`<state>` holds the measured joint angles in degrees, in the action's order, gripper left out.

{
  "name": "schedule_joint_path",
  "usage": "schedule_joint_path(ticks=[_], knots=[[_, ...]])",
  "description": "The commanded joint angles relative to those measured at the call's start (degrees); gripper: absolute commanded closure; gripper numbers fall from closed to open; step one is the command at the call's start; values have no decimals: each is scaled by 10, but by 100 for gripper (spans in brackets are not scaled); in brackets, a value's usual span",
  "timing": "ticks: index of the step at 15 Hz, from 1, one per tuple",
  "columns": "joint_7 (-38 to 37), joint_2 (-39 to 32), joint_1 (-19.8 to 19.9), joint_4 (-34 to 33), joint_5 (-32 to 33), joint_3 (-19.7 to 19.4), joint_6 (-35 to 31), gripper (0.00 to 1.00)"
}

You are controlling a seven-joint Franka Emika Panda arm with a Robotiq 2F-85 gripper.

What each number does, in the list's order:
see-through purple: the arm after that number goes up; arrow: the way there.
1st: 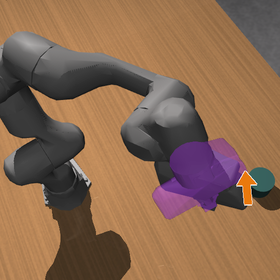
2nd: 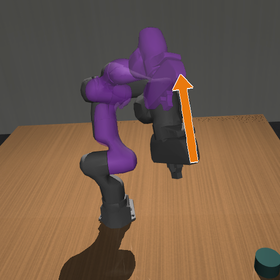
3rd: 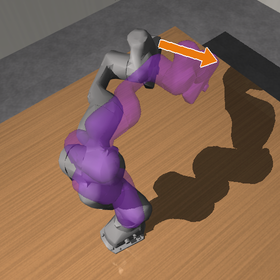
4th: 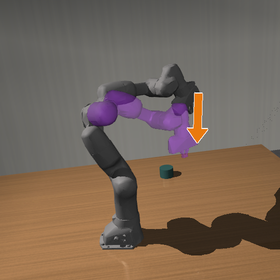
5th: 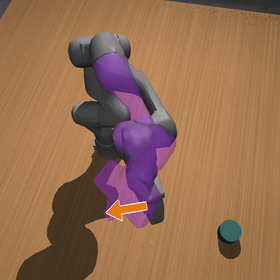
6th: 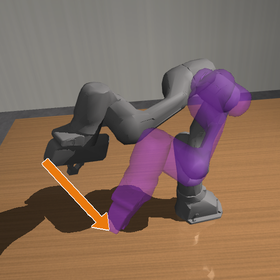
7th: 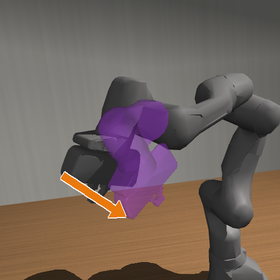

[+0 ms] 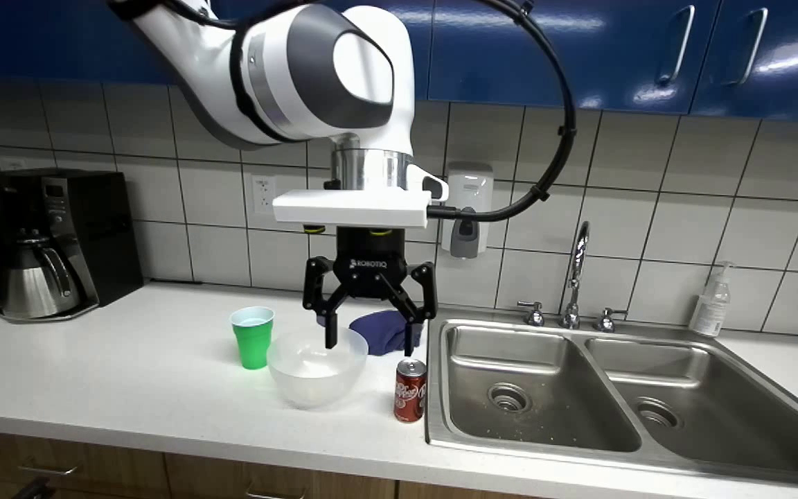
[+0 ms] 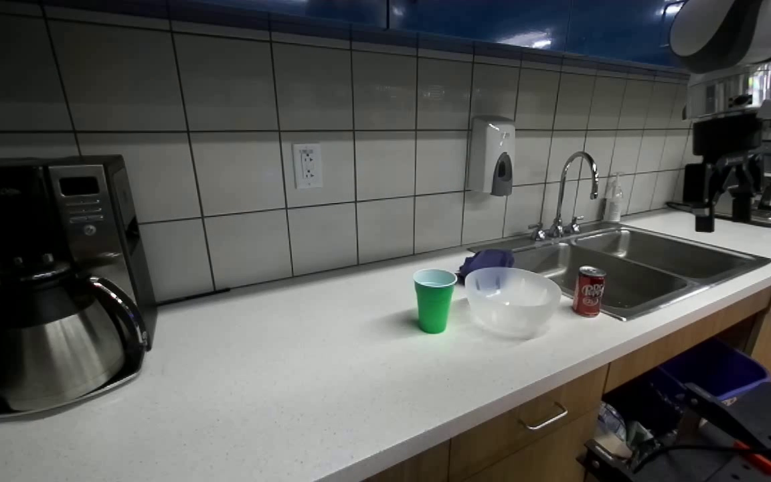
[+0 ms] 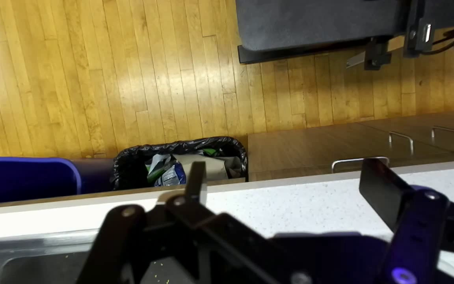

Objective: Put the red can in the bowl.

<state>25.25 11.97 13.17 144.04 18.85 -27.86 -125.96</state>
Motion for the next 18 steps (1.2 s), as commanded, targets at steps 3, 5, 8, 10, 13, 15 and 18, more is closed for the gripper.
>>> schedule_joint_path(ticks=[3, 5, 8, 10, 13, 15, 18], knots=[[54, -154, 15, -109, -89, 28, -37, 0], [60, -199, 23, -146, -112, 42, -42, 0], [78, -265, 42, -209, -143, 68, -39, 0], [98, -308, 61, -254, -155, 86, -36, 0], [117, -365, 90, -314, -158, 110, -32, 0], [127, -393, 106, -345, -156, 125, -32, 0], [132, -418, 122, -374, -155, 145, -35, 0]])
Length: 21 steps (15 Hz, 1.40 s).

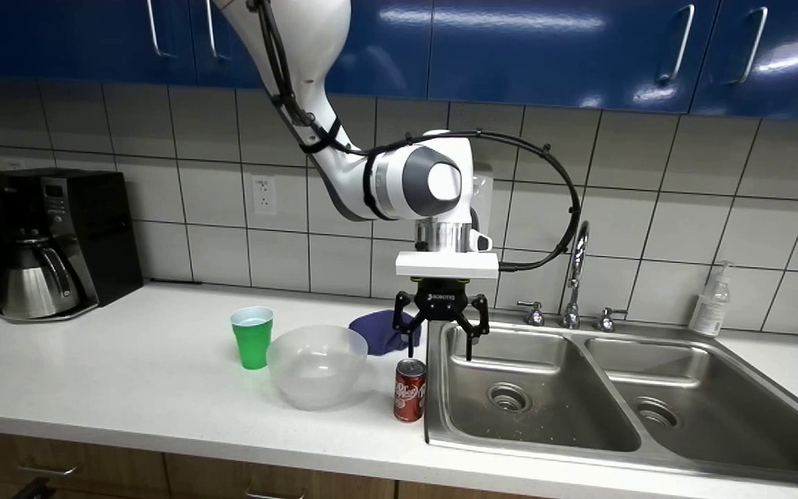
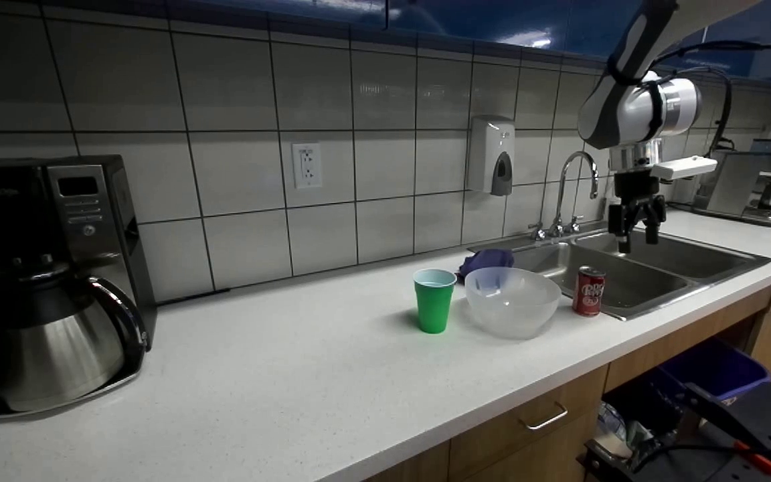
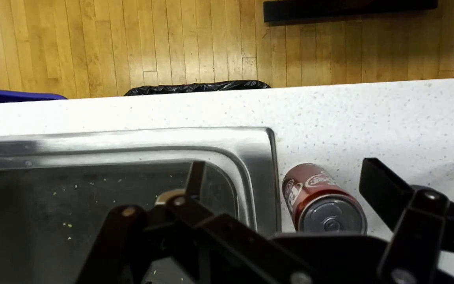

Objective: Put the red can in the bowl.

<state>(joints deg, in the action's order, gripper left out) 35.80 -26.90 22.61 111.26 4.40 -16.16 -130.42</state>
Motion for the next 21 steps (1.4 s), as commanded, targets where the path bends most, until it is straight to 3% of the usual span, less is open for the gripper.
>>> schedule_joint_path(ticks=[1, 9, 21], knots=[[29, -36, 31, -53, -11, 35, 9, 0], [21, -54, 30, -72, -20, 67, 7, 0], [23, -93, 28, -76, -14, 84, -27, 0]])
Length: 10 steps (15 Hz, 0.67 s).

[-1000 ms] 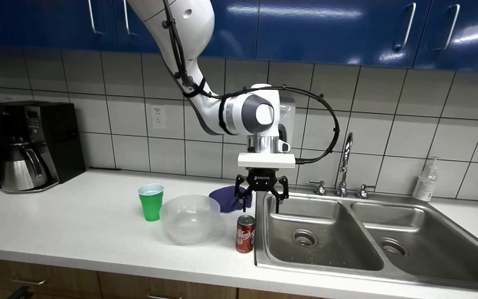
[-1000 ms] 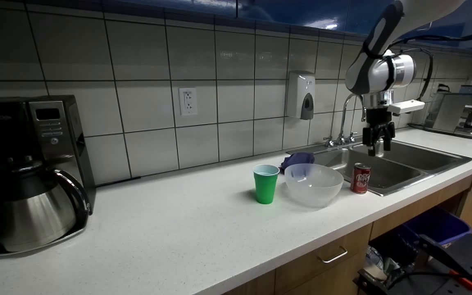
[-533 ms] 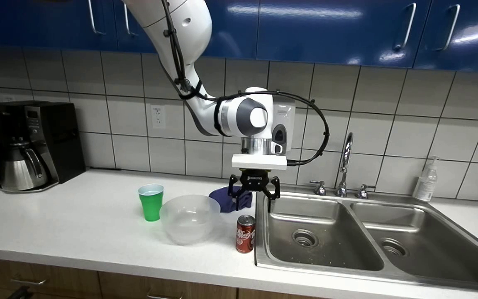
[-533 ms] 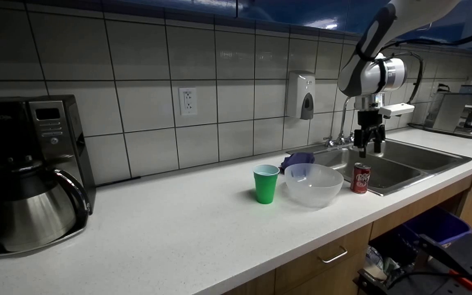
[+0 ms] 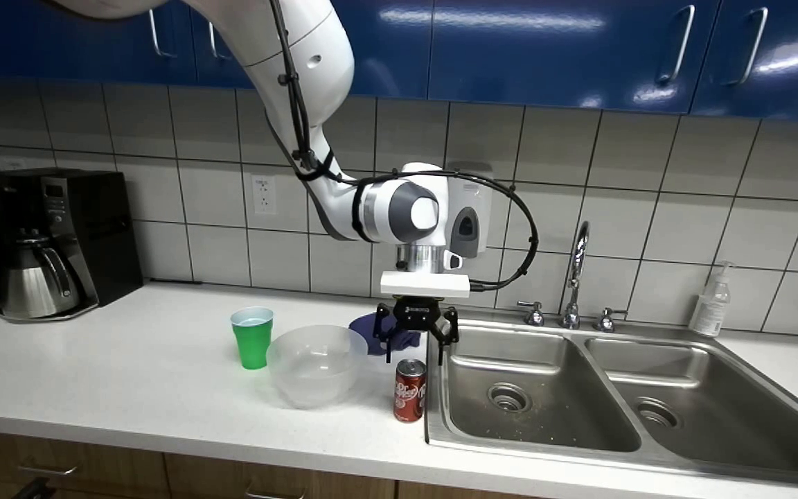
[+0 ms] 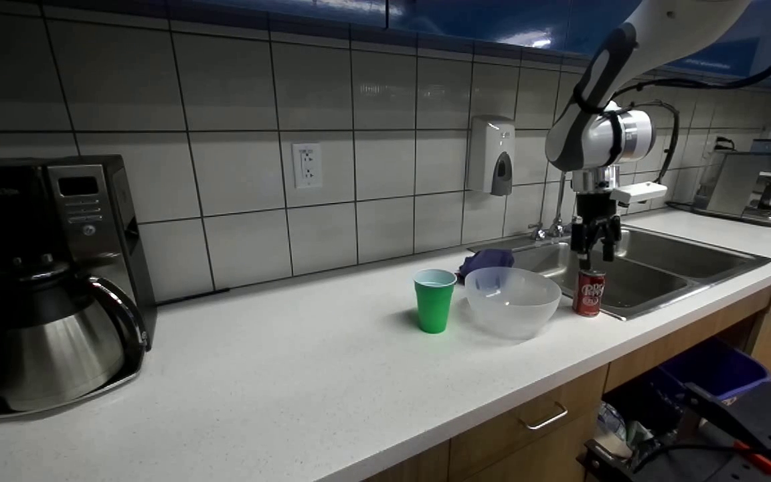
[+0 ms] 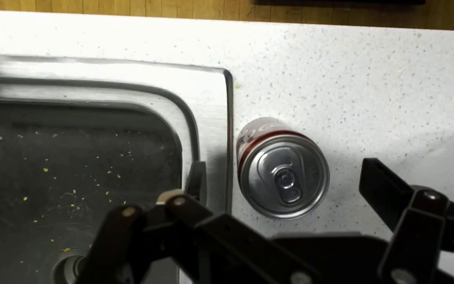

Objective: Put the red can in the bowl.

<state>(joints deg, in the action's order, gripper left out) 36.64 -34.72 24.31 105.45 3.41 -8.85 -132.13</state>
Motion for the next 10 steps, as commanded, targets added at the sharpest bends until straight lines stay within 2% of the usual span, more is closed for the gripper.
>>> schedule_joint_path(ticks=[1, 10], knots=[[15, -18, 11, -19, -4, 12, -14, 0], [16, -38, 13, -14, 0, 15, -34, 0]])
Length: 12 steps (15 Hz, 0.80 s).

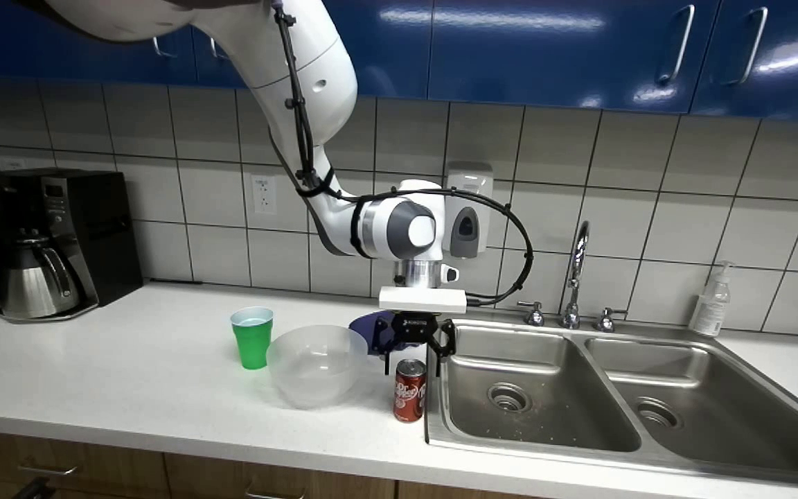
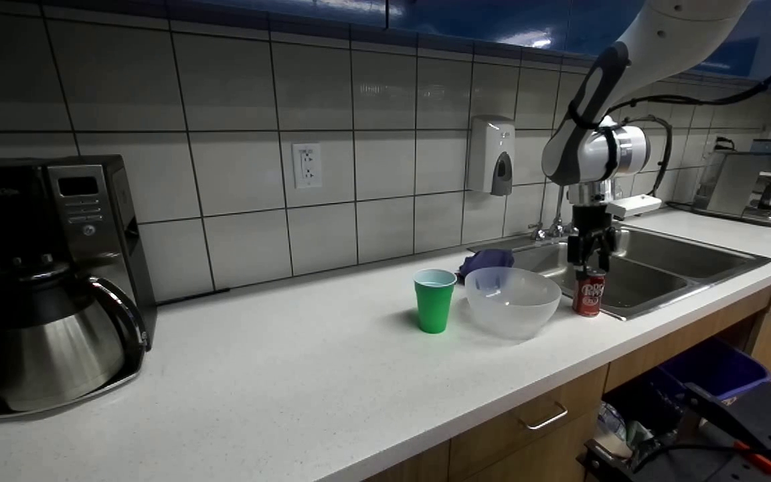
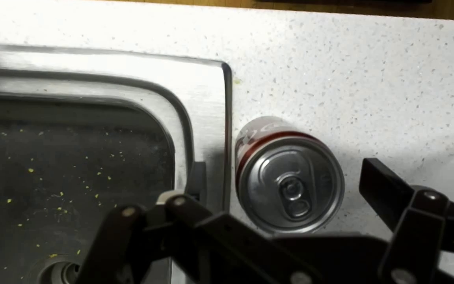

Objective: Put the red can in the bowl.

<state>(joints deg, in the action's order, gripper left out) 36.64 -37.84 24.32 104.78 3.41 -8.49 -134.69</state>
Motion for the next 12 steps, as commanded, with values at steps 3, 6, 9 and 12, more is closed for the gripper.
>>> schedule_joint_path(ticks=[3, 6, 9, 12], knots=[[17, -11, 14, -8, -2, 14, -12, 0], [18, -16, 15, -7, -2, 16, -16, 0], [20, -21, 15, -9, 0, 16, -19, 0], [26, -22, 17, -8, 2, 16, -21, 28]])
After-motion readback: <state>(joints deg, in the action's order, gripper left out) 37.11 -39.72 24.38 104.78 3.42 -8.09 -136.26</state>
